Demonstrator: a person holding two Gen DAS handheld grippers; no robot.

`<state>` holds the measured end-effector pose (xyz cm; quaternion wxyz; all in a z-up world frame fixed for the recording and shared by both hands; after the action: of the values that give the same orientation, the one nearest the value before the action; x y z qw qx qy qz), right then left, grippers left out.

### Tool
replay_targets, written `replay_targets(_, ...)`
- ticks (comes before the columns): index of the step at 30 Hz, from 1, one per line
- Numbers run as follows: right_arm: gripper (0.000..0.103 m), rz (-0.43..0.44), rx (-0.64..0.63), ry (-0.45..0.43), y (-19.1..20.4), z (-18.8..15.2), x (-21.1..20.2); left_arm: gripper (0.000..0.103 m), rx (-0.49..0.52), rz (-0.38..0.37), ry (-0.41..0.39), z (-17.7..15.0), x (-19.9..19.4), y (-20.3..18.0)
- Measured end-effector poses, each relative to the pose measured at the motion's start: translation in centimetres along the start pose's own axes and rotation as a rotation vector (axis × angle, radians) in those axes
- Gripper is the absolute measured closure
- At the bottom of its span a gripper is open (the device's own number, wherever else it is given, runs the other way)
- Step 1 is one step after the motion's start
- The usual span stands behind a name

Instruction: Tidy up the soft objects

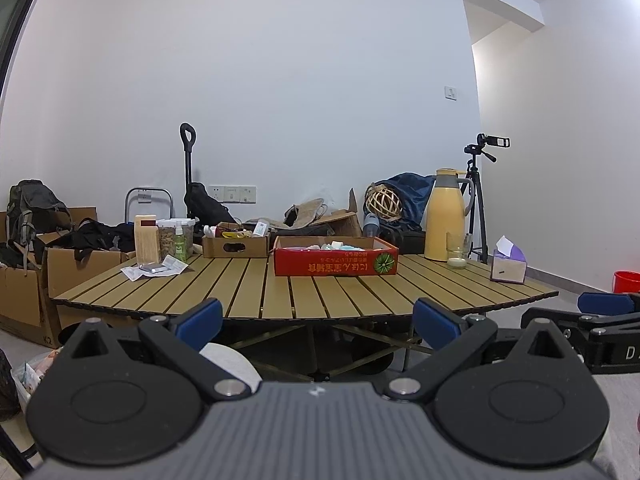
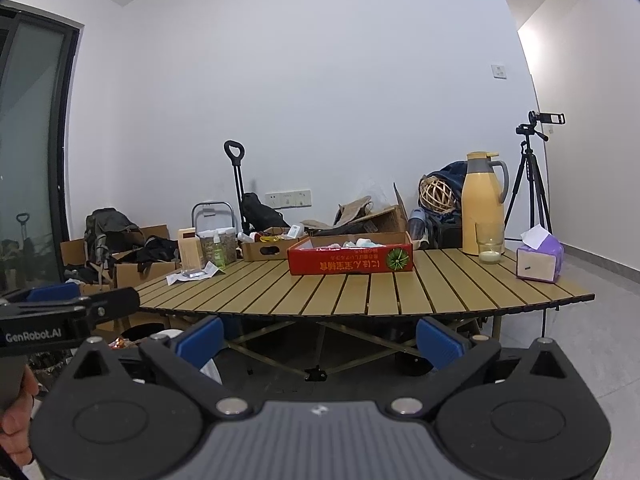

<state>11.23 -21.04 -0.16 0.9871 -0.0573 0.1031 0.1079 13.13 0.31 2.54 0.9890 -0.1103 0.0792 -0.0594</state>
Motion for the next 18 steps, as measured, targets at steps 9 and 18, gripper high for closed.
replay_targets(9, 0.0, 0.003, 0.001, 0.001, 0.1, -0.06, 0.14, 0.0, 0.0, -0.003, -0.002, 0.01, 0.0, 0.1)
replay_targets(18, 0.0, -0.001, 0.005, 0.0, -0.1, -0.26, 0.11, 0.0, 0.0, -0.003, 0.005, -0.04, 0.01, 0.06)
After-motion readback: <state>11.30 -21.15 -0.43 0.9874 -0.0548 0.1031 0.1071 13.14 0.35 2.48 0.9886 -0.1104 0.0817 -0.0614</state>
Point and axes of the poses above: each gripper's, at about its wrist camera, not at the fingertips, and x roughly the way its jaws point, y to its left, z to its top, the point moved 9 cm from there along x, roughly the way its jaws point, and after that the axes turned 13 degrees about -x, right-handed, at the moved point
